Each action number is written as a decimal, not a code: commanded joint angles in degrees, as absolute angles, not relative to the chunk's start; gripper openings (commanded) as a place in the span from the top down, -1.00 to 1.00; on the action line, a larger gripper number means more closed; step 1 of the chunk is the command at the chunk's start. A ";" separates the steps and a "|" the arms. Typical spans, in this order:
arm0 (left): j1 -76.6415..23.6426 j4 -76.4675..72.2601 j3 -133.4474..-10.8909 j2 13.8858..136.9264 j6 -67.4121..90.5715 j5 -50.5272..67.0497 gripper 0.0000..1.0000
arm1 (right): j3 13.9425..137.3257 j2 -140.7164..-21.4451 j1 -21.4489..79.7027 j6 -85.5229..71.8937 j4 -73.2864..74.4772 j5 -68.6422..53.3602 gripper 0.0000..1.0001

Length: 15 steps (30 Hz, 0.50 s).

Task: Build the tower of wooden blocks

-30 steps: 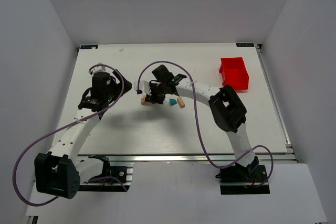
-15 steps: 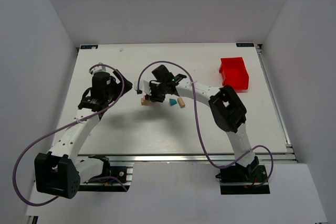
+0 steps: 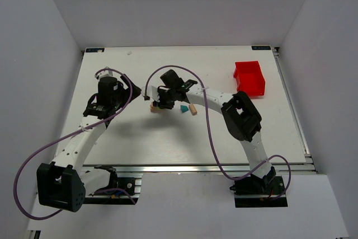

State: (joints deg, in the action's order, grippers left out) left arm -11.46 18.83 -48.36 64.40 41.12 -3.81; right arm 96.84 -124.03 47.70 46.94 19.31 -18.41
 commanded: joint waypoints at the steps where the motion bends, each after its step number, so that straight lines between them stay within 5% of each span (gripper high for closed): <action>1: -11.60 18.02 -47.81 63.72 40.52 -3.16 -0.97 | 98.97 -124.63 47.90 46.49 17.58 -18.11 0.27; 15: -11.60 16.52 -47.81 65.92 39.29 0.00 -0.96 | 99.05 -124.89 47.81 46.23 17.05 -18.11 0.25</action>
State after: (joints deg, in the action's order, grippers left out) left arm -11.44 17.80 -48.36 66.02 40.10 -1.93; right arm 96.86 -124.09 47.68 46.68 19.00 -17.69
